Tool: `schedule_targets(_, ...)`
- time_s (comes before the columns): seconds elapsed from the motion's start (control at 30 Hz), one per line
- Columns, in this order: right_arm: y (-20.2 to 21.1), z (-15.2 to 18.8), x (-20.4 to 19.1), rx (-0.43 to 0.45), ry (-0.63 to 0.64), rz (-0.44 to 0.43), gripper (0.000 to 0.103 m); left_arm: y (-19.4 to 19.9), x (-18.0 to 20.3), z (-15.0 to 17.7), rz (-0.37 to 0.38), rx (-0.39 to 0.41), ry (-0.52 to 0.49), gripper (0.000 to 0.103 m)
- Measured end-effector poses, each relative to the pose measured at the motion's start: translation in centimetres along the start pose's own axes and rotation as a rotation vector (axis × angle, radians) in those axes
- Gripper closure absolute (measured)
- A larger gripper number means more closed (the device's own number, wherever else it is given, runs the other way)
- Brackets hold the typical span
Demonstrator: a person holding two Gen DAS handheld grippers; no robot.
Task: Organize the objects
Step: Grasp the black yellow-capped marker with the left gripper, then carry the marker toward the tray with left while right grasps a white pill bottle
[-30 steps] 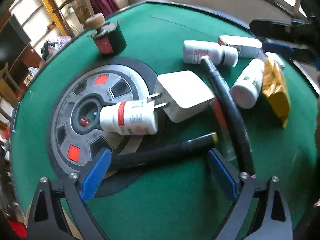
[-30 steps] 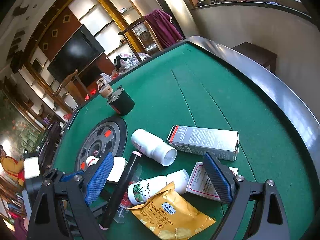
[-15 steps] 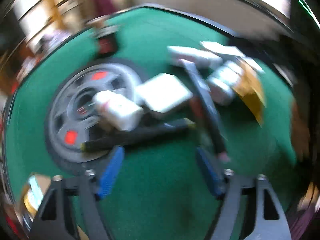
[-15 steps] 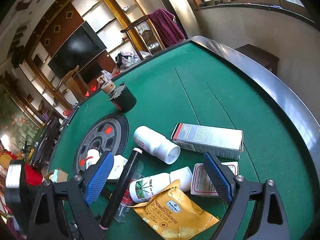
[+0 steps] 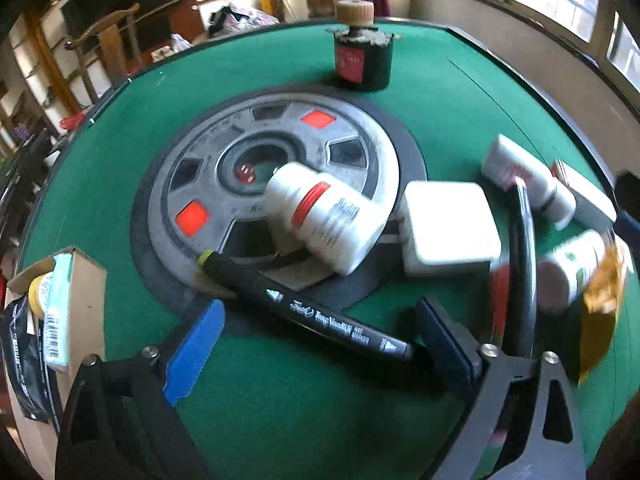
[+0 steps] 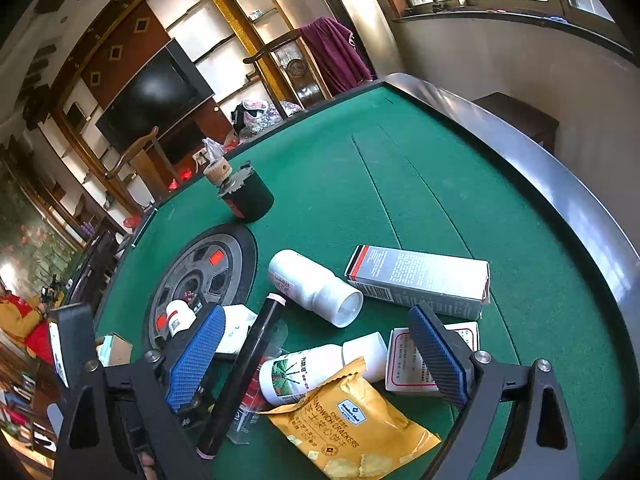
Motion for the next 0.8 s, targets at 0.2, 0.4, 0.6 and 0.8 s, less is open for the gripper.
schedule_targets(0.2, 0.1, 0.1, -0.1, -0.002, -0.006, -0.005, 0.007, 2.6, -2.5, 2.9, -0.003, -0.042, 0.002, 0.073)
schedule_targets(0.4, 0.1, 0.1, -0.2, 0.009, 0.014, 0.009, 0.007, 2.1, -1.9, 3.3, -0.03, -0.023, -0.022, 0.066)
schedule_targets(0.6, 0.3, -0.1, -0.3, 0.031, 0.029, 0.012, 0.007, 3.1, -1.6, 4.3, 0.034, 0.034, 0.0, 0.088)
schedule_targets(0.8, 0.8, 0.0, -1.4, 0.075, 0.087, -0.006, 0.007, 6.6, -2.7, 7.0, 0.117, 0.095, 0.118, 0.089)
Point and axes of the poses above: each gripper's, at about its wrist camera, not at the fingertips, and y roughly against the way its jaws point, x to its right, z to its underside, the point moved 8 cm from there along -y, roughly the way its jaws point, and after that the axes turned 10 degrees about x, right-handed, at the moved point
